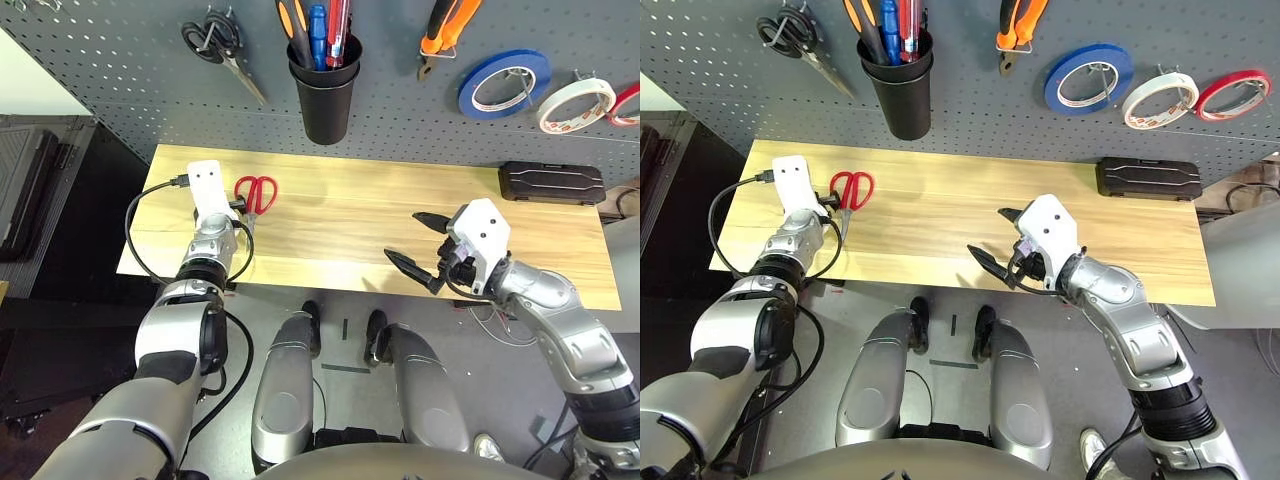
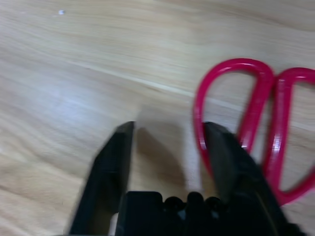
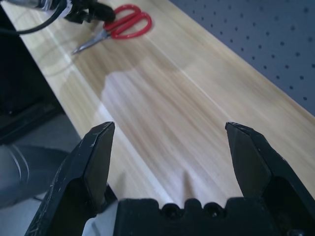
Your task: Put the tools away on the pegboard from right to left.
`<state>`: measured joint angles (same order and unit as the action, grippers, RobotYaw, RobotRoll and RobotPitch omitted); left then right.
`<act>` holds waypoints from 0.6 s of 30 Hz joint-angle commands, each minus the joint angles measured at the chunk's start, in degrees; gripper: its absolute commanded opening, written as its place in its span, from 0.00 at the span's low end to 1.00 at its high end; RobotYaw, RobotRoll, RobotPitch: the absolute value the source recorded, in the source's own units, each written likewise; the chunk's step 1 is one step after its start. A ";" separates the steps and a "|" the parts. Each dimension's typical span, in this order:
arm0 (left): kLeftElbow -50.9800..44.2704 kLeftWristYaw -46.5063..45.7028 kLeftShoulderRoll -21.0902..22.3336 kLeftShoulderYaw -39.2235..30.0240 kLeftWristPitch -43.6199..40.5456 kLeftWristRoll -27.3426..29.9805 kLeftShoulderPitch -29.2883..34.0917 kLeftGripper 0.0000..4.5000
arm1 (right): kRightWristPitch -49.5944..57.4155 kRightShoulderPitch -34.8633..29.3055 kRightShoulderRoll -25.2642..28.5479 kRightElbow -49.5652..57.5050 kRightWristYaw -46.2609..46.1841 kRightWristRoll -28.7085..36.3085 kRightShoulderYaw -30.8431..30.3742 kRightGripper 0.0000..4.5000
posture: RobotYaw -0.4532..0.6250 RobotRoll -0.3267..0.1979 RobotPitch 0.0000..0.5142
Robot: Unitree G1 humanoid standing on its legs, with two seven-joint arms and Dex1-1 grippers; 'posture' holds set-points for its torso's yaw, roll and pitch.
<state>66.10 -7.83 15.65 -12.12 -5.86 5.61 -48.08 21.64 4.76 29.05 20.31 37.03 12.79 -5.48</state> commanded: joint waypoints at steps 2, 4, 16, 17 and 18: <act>1.42 0.29 -1.48 0.40 -2.37 -0.52 2.59 0.26 | 0.12 -1.20 1.23 0.73 1.68 1.22 0.73 1.00 | 0.48 0.62 0.79; 0.95 0.29 -1.72 0.30 -2.46 -0.41 2.91 0.10 | 0.19 -0.85 1.42 0.43 2.05 1.35 0.65 1.00 | 0.49 0.62 0.79; -8.02 1.35 -3.77 -1.30 -2.01 1.78 6.67 0.00 | -1.25 0.77 1.31 -1.52 4.01 1.02 -0.27 1.00 | 0.51 0.62 0.77; -9.40 1.42 -3.97 -1.42 -1.94 1.98 7.21 0.00 | -1.56 0.88 1.25 -1.73 4.15 0.97 -0.31 1.00 | 0.51 0.62 0.77; -12.11 1.66 -4.43 -1.80 -2.12 2.69 8.27 0.00 | -2.16 1.10 1.16 -2.15 4.38 0.91 -0.35 1.00 | 0.52 0.62 0.76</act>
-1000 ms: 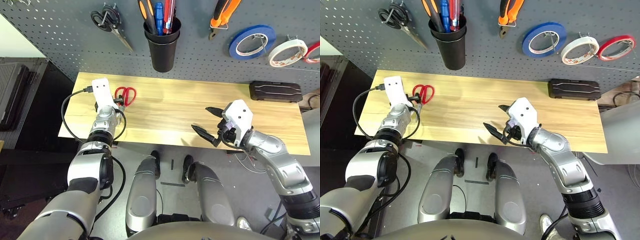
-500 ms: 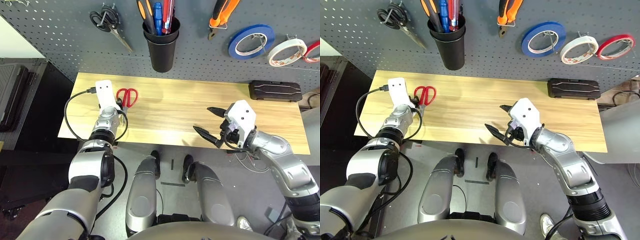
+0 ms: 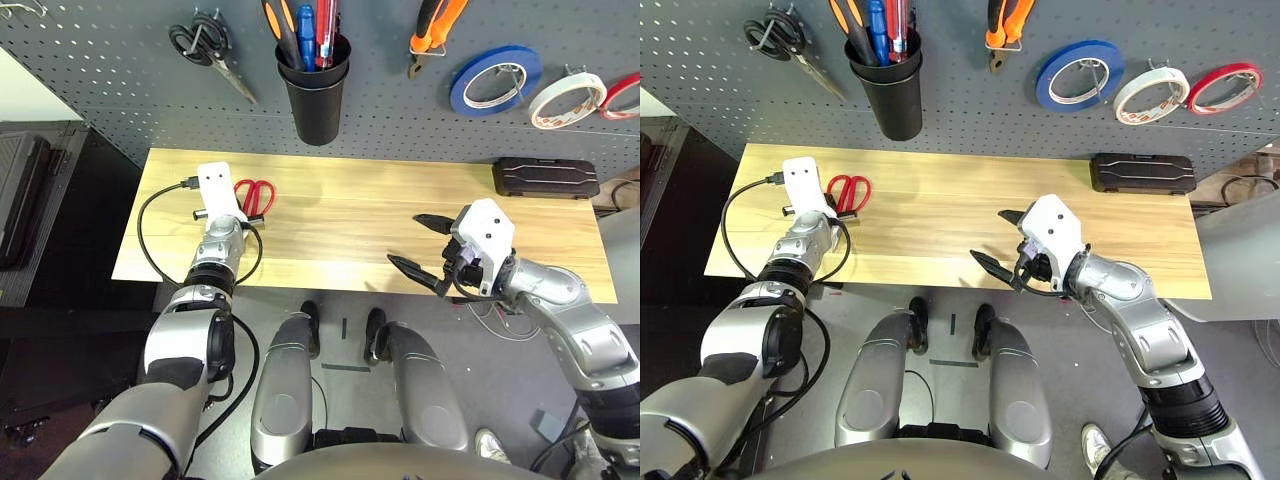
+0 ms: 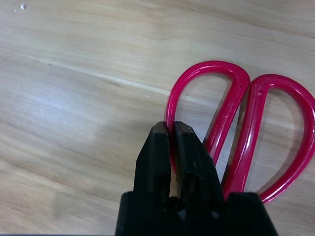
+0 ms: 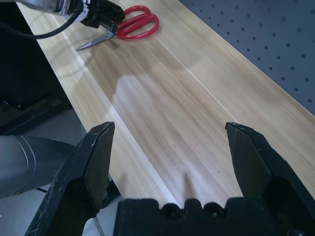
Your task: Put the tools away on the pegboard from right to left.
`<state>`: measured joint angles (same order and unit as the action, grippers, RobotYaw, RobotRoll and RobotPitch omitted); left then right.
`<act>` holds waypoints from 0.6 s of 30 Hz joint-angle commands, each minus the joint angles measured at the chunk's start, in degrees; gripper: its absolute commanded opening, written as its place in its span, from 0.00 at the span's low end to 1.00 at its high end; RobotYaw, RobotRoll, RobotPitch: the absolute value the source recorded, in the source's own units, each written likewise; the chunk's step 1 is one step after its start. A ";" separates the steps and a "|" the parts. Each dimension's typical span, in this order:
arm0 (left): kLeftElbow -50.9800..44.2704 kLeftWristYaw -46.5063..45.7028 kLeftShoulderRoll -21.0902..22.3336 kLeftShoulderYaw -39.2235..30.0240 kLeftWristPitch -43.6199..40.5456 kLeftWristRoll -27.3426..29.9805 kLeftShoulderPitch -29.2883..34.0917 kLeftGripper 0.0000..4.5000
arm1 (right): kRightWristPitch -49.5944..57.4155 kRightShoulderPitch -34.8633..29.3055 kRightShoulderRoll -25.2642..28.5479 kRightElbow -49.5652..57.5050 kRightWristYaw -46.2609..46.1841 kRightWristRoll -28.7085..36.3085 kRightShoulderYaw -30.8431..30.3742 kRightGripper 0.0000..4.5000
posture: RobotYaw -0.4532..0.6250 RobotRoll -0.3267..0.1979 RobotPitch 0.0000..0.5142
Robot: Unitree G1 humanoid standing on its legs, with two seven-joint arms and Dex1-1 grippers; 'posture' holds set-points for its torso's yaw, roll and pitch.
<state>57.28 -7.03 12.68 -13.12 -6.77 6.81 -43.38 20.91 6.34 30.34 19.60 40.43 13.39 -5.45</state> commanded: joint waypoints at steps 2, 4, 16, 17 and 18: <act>-8.71 1.59 -2.27 -1.25 -0.90 2.47 5.83 0.00 | -2.88 -0.01 -0.52 -2.48 1.37 0.23 -0.47 1.00 | 0.53 0.62 0.75; -13.90 2.15 -2.86 -1.23 -1.67 3.12 8.12 0.00 | -4.51 0.45 -1.06 -3.70 1.72 0.23 -0.47 1.00 | 0.53 0.62 0.74; -48.85 2.02 -7.81 -3.56 -6.49 9.54 22.38 0.00 | -19.25 3.28 -6.69 -11.26 7.39 6.25 2.79 1.00 | 0.61 0.62 0.67; -50.60 1.83 -8.09 -3.99 -6.70 10.12 22.95 0.00 | -20.86 3.59 -7.38 -12.13 7.95 6.60 2.93 1.00 | 0.62 0.62 0.66; -51.73 1.74 -8.23 -4.45 -6.85 10.69 23.26 0.00 | -22.23 3.94 -8.06 -12.97 8.34 6.79 2.91 1.00 | 0.62 0.62 0.65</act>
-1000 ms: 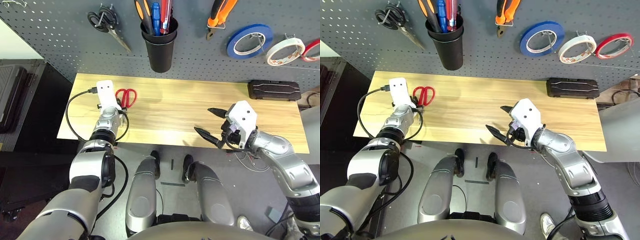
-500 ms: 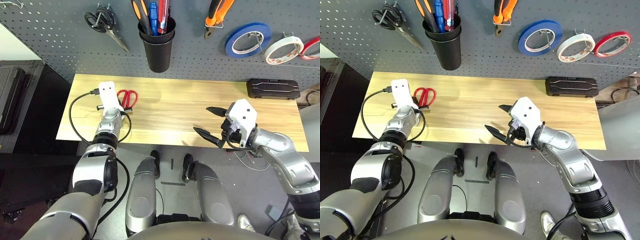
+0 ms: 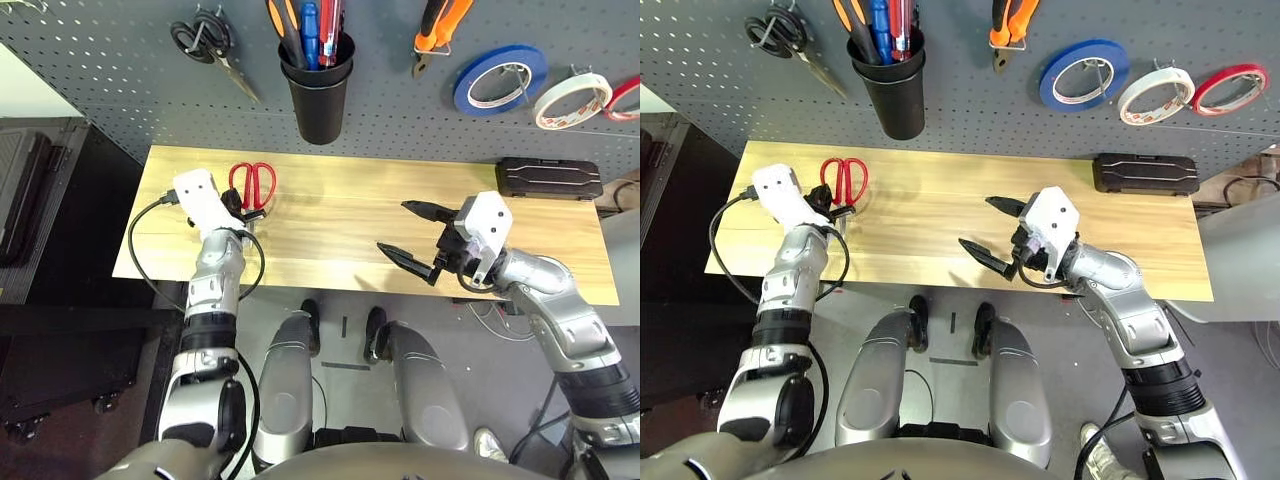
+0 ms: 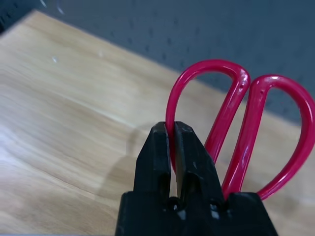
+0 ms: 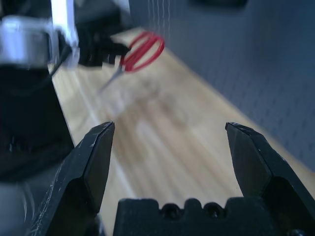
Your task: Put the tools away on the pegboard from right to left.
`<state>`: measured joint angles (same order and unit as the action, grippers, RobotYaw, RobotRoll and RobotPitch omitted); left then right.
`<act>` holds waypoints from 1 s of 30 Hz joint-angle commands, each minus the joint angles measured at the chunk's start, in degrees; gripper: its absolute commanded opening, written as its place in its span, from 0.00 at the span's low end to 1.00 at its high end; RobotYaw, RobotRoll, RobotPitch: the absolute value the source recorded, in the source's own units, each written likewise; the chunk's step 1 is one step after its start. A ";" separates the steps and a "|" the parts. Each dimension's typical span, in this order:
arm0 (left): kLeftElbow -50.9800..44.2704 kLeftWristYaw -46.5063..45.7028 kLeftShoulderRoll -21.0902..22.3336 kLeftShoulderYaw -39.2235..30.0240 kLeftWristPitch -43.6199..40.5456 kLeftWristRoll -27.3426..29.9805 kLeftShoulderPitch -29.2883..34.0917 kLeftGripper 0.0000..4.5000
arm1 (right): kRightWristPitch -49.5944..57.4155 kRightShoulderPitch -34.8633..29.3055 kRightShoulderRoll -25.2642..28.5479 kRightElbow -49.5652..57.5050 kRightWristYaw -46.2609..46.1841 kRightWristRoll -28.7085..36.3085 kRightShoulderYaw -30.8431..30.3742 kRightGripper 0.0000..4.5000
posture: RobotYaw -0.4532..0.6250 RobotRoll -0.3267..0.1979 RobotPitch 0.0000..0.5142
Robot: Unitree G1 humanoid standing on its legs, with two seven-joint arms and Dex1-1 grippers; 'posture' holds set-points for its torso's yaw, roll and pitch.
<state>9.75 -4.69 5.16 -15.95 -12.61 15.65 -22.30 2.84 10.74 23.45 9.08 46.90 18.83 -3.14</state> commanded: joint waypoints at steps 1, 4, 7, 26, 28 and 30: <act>-5.93 -0.62 -1.00 -1.93 -0.94 2.40 2.65 0.00 | -6.10 -0.12 -1.98 -3.37 2.54 1.87 0.77 1.00 | 0.63 0.62 0.65; -9.43 -0.57 -1.49 -3.02 -0.52 3.78 3.36 0.00 | -10.78 0.97 -4.28 -6.11 3.71 2.65 0.96 1.00 | 0.64 0.62 0.64; -13.88 -0.01 -1.90 -3.57 -0.03 5.35 3.86 0.00 | -16.02 2.27 -6.59 -9.10 5.35 3.72 1.21 1.00 | 0.66 0.62 0.62; -27.92 -1.26 -0.92 -4.21 -4.05 11.36 2.68 0.00 | -22.72 7.10 -10.19 -16.63 8.93 6.12 1.52 1.00 | 0.72 0.62 0.57; -28.17 -1.51 -0.22 -4.33 -4.88 11.97 0.30 0.00 | -22.16 7.33 -10.06 -16.08 8.46 6.22 1.77 1.00 | 0.72 0.62 0.56; -28.10 -1.56 0.22 -4.24 -5.33 12.42 -1.41 0.00 | -21.99 7.30 -10.04 -15.86 8.05 6.11 1.92 1.00 | 0.72 0.62 0.56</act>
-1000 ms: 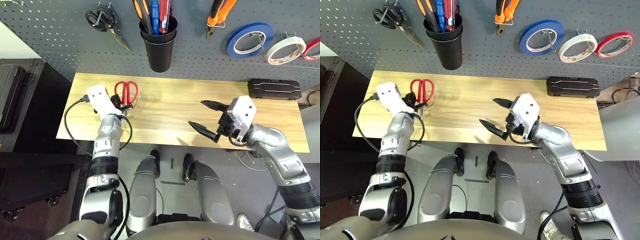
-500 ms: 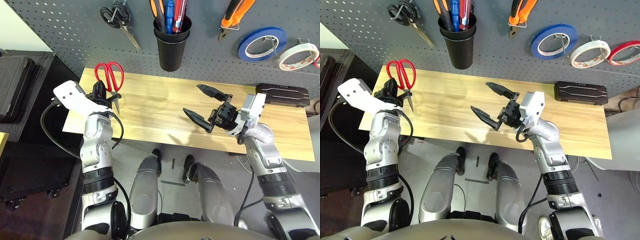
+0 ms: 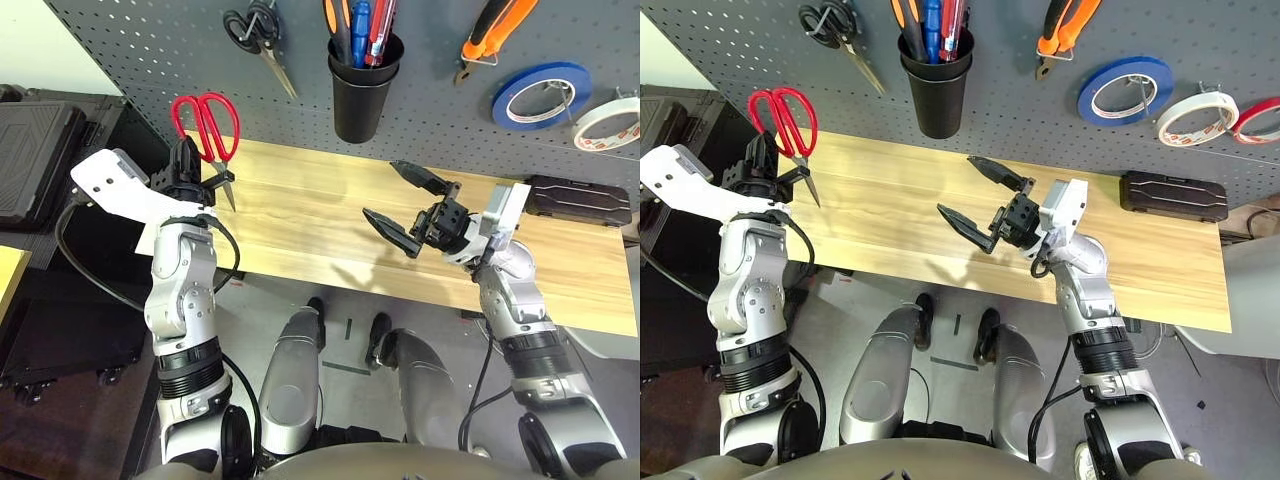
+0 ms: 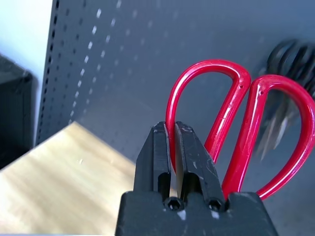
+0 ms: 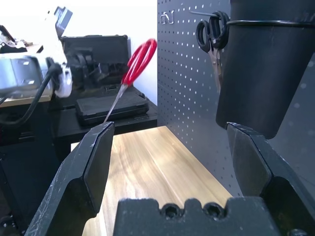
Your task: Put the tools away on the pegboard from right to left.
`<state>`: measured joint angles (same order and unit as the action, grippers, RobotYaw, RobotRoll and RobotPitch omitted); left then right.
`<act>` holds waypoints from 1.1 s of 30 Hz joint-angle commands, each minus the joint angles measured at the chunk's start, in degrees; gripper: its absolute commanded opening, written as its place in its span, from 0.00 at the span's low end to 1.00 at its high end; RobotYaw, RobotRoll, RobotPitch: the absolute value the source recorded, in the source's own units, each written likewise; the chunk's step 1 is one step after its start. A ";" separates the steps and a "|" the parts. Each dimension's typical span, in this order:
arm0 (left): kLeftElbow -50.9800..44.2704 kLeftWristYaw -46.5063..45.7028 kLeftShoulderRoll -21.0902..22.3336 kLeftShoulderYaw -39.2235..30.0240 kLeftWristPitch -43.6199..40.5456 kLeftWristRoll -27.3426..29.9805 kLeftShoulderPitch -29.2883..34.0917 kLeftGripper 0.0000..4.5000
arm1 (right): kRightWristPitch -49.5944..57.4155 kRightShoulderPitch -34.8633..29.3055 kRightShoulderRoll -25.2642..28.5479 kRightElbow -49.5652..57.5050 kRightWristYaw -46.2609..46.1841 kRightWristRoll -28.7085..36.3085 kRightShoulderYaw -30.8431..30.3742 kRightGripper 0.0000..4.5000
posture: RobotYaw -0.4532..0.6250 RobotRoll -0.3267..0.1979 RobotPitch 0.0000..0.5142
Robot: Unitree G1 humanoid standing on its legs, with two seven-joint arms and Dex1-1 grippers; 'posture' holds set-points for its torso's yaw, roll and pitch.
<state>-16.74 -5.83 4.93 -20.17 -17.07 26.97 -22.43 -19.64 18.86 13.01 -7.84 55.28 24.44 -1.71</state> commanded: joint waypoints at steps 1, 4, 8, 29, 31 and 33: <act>-1.44 -0.42 0.50 0.03 -0.96 1.20 -1.78 0.00 | 0.46 -0.80 0.41 0.96 -0.36 0.47 0.53 1.00 | 0.71 0.62 0.55; -0.83 -0.32 0.69 0.13 -1.22 1.47 -3.89 0.00 | 0.38 -0.95 0.42 1.00 -0.79 0.24 0.56 1.00 | 0.71 0.62 0.54; 0.33 -0.04 0.65 -0.19 -1.54 2.42 -5.96 0.00 | 0.37 -0.99 0.32 1.13 -1.62 -0.10 0.40 1.00 | 0.70 0.62 0.53; 11.55 3.99 1.24 0.48 -0.56 3.52 -13.44 0.00 | -0.26 -1.70 0.28 1.60 -4.63 -1.62 0.26 1.00 | 0.67 0.62 0.52; 12.65 4.41 1.43 0.45 -0.40 3.42 -13.96 0.00 | -0.36 -1.86 0.29 1.65 -4.83 -1.74 0.28 1.00 | 0.66 0.62 0.52; 13.35 4.74 1.56 0.41 -0.29 3.45 -14.42 0.00 | -0.44 -2.03 0.30 1.74 -4.98 -1.82 0.25 1.00 | 0.66 0.62 0.51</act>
<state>-3.75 -1.92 5.98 -20.14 -17.98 30.48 -36.51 -19.57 18.35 13.07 -7.01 50.30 22.94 -1.58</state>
